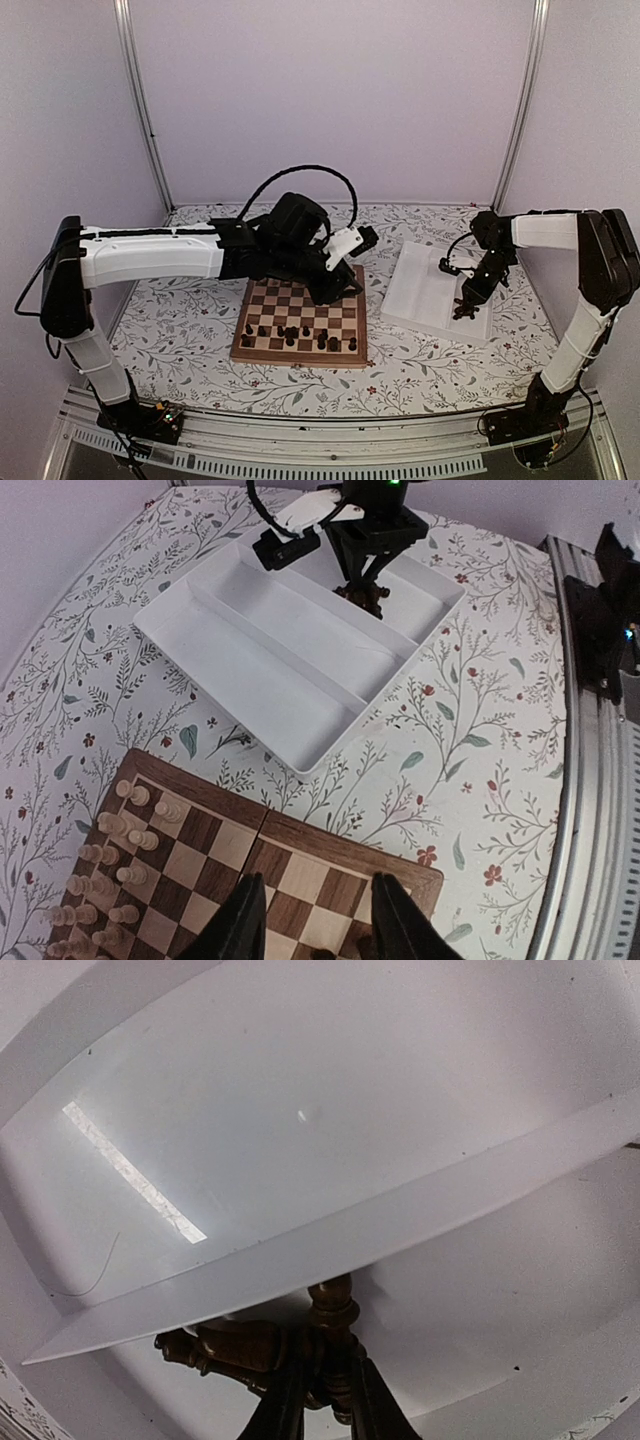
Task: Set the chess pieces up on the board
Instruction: Pick up the chess piece from the storage box.
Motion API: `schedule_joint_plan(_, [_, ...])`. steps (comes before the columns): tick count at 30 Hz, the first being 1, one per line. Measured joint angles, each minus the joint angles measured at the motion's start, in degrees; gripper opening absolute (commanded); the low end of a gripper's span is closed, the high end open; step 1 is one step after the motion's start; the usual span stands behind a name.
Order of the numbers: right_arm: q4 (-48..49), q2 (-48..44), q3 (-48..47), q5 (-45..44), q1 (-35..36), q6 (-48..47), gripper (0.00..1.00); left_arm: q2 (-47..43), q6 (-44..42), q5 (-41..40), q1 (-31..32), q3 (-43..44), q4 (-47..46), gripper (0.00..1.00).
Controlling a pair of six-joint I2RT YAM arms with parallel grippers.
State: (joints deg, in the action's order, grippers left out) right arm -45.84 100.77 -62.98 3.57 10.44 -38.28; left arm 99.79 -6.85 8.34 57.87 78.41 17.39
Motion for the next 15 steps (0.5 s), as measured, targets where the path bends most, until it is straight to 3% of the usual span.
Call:
schedule_joint_plan(6, [2.3, -0.7, 1.9, 0.1, -0.1, 0.8, 0.28, 0.8, 0.0, 0.0, 0.0, 0.1, 0.1, 0.39])
schedule_joint_plan(10, [3.8, -1.7, 3.4, 0.0, -0.3, 1.3, 0.26, 0.9, 0.0, 0.0, 0.0, 0.1, 0.1, 0.39])
schedule_joint_plan(15, [4.5, -1.4, 3.7, 0.2, -1.0, 2.8, 0.37, 1.2, 0.0, 0.2, 0.0, 0.4, 0.1, 0.39])
